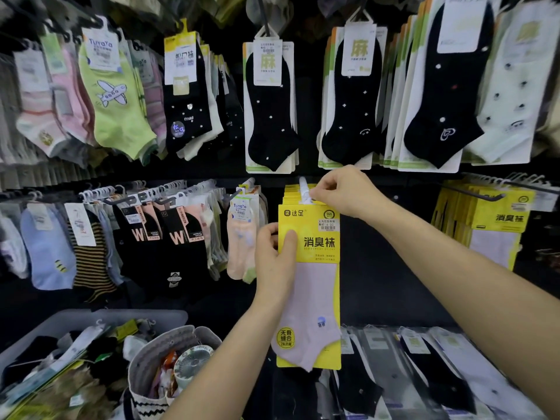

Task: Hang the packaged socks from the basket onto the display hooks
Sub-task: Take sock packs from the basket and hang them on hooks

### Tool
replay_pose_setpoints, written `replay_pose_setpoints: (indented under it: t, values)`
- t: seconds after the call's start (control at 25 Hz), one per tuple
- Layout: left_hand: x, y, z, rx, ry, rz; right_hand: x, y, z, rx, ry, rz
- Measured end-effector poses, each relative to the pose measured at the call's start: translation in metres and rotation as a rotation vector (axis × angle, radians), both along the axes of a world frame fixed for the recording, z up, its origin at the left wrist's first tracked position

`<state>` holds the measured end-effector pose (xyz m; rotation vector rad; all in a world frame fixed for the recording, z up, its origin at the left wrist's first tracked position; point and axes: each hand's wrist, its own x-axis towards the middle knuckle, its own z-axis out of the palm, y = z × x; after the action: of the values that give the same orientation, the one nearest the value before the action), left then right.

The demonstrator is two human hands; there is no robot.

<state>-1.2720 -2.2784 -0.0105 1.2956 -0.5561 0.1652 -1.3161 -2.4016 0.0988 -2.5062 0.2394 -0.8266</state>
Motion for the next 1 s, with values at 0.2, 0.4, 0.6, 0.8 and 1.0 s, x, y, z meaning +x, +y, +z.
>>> replay_pose_setpoints:
  t: [0.2,0.4,0.6,0.8,1.0]
  values:
    - [0.005,-0.003,-0.013,0.010,0.018,0.025,0.005,-0.003,-0.004,-0.031,0.041,-0.066]
    - [0.013,0.004,-0.024,0.202,-0.059,0.193,0.010,-0.007,-0.018,0.050,0.038,-0.100]
    - [0.024,0.006,-0.024,0.234,-0.127,0.109,-0.008,-0.011,-0.081,0.311,-0.201,-0.093]
    - [0.025,-0.011,-0.006,0.177,-0.105,-0.155,-0.014,0.010,-0.114,0.515,-0.185,0.241]
    - [0.028,-0.013,-0.014,0.081,-0.087,-0.194,-0.011,0.012,-0.124,0.644,-0.195,0.293]
